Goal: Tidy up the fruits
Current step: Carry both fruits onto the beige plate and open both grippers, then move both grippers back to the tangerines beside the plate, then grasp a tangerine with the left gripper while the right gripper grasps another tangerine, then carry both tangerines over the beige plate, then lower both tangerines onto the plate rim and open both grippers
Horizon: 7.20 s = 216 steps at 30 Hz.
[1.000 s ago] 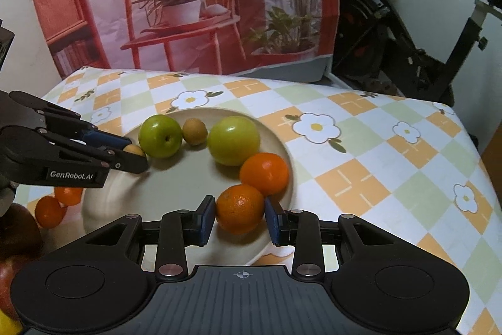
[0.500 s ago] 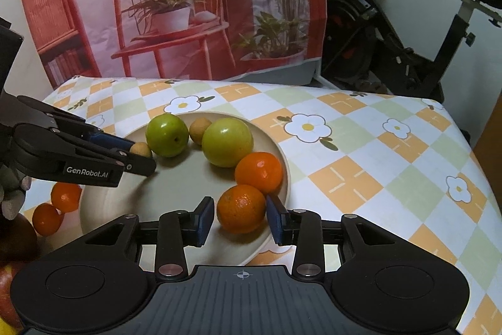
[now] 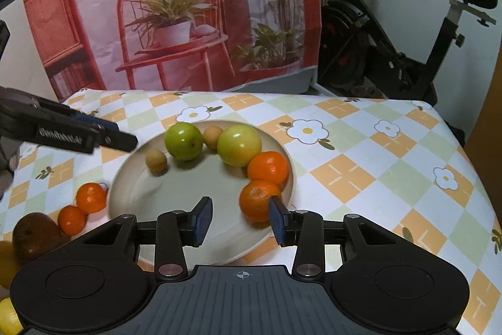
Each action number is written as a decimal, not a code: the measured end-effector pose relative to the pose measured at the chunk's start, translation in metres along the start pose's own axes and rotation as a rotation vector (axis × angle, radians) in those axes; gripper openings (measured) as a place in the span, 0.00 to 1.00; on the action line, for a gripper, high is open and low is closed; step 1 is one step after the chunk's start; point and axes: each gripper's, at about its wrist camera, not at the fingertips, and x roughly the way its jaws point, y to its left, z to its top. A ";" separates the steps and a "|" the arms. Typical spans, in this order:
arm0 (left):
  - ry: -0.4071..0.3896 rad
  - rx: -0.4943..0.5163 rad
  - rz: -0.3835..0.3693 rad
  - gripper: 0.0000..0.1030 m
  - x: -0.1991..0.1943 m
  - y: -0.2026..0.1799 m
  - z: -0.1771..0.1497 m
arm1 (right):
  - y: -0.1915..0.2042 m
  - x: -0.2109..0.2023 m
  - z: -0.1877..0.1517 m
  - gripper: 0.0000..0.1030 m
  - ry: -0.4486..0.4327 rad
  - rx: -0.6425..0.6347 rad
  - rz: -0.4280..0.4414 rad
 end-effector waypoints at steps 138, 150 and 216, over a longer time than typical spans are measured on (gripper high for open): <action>-0.244 -0.480 0.117 0.36 -0.136 0.110 -0.110 | 0.164 0.045 0.027 0.37 0.048 -0.371 0.188; -0.201 -0.288 0.048 0.36 -0.115 0.063 -0.058 | 0.092 0.008 0.009 0.37 -0.053 -0.230 0.137; 0.134 0.112 0.089 0.50 0.039 -0.023 -0.005 | -0.001 0.013 -0.048 0.40 -0.201 -0.111 0.015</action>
